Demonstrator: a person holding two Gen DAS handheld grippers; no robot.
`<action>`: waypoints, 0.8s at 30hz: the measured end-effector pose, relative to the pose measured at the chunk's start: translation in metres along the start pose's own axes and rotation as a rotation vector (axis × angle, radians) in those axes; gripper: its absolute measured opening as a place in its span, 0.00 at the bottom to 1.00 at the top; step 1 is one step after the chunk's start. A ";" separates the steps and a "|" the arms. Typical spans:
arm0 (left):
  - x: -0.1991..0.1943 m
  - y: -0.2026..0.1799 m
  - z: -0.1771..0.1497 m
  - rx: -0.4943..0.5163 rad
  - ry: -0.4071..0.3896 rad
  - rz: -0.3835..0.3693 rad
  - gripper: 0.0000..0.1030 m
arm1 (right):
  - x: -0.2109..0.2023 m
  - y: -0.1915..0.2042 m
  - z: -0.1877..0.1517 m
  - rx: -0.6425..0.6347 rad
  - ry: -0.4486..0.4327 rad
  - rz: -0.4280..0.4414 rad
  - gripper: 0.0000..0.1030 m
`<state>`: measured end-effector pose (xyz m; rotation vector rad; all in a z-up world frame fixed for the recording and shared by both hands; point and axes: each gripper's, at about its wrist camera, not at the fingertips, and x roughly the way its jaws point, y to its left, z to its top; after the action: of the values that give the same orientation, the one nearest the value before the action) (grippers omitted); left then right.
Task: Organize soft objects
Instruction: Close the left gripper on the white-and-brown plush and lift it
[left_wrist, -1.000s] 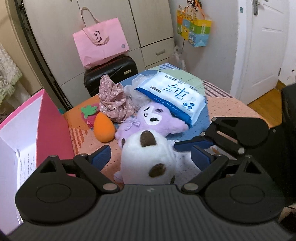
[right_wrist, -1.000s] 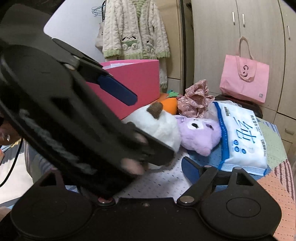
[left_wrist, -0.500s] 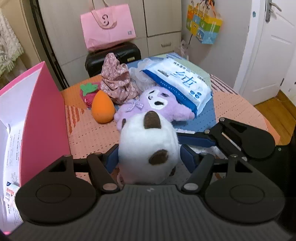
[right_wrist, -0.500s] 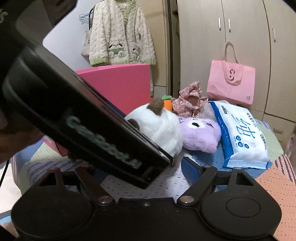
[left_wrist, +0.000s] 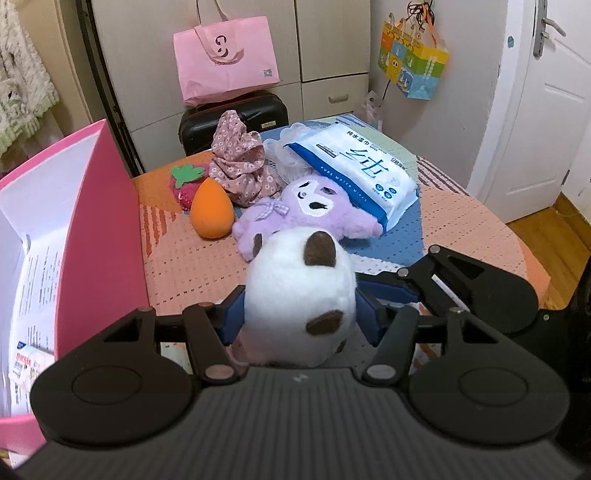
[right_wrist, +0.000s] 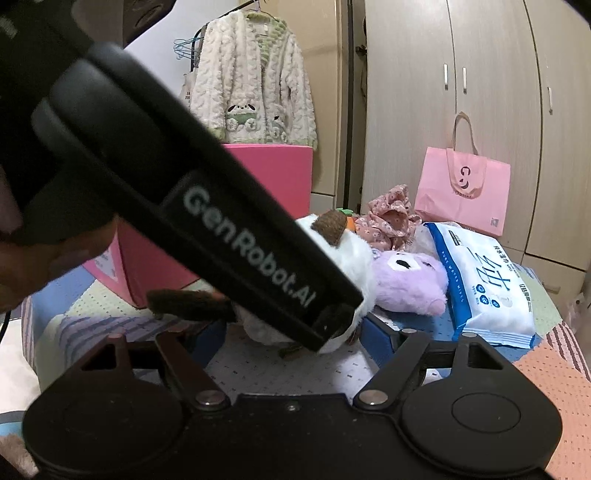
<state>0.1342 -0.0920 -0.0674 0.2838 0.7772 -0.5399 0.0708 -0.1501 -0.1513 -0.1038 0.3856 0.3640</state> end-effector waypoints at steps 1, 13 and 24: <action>-0.002 0.000 -0.001 -0.003 -0.001 -0.002 0.58 | -0.004 0.001 -0.002 0.000 -0.001 0.003 0.80; -0.035 -0.007 -0.013 0.013 -0.043 -0.032 0.57 | -0.029 -0.008 0.003 0.051 -0.001 0.052 0.78; -0.064 0.016 -0.025 -0.127 -0.021 -0.125 0.56 | -0.052 -0.012 0.022 0.113 0.070 0.131 0.67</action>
<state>0.0908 -0.0450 -0.0375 0.1118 0.8089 -0.6077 0.0378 -0.1745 -0.1105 0.0192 0.4825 0.4678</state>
